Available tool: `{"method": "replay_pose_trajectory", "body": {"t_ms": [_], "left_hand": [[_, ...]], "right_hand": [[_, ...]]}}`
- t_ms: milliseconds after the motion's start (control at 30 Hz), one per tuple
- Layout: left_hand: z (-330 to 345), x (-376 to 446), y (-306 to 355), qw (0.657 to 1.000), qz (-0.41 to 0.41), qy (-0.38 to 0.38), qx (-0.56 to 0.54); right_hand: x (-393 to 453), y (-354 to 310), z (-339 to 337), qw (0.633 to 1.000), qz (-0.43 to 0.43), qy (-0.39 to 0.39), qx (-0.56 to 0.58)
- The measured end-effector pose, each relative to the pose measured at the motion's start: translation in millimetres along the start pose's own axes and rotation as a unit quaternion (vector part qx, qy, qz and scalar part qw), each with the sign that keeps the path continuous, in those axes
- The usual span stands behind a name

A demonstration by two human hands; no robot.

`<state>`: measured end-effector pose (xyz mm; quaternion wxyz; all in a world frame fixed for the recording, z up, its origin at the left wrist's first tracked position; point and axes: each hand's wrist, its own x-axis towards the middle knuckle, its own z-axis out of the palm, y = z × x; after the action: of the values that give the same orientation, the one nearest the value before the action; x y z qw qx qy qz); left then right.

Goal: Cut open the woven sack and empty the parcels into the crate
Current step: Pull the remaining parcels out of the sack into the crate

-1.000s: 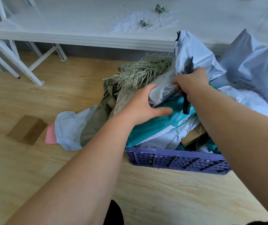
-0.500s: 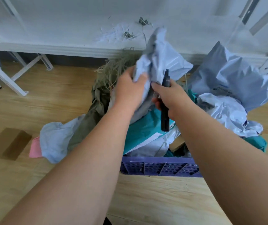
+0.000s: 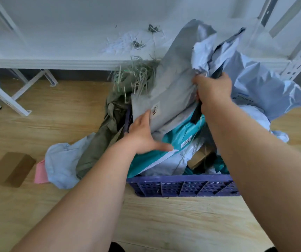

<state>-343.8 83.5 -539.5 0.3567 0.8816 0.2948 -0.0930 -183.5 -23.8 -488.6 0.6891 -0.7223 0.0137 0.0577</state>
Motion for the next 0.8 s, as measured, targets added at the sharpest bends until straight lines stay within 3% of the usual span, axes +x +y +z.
{"method": "replay_pose_trajectory", "body": {"t_ms": [100,233,300,367,467,533,633,800], "left_hand": [[10,5,-17,0.995,-0.072,0.038,0.064],[-7,19,-24,0.963,-0.135,0.211,0.098],[-16,24,-9,0.973,-0.083,0.204,0.074],[-14,24,14,0.99,-0.007,0.135,0.026],[14,21,43,0.998,-0.017,0.003,-0.066],[39,17,52,0.997,-0.037,0.043,-0.054],[65,15,53,0.985,0.01,0.169,0.023],[62,21,45,0.974,0.011,0.201,0.105]], "right_hand": [[12,-21,-8,0.998,-0.046,0.033,-0.006],[13,-35,-19,0.992,-0.104,0.039,-0.056],[12,-36,-23,0.985,-0.146,0.041,-0.081],[10,-38,-25,0.98,-0.169,0.052,-0.093],[10,-42,-31,0.975,-0.182,0.081,-0.102],[10,-41,-34,0.971,-0.192,0.085,-0.119],[8,-31,-35,0.967,-0.195,0.081,-0.146],[7,-15,-36,0.966,-0.199,0.081,-0.141]]}}
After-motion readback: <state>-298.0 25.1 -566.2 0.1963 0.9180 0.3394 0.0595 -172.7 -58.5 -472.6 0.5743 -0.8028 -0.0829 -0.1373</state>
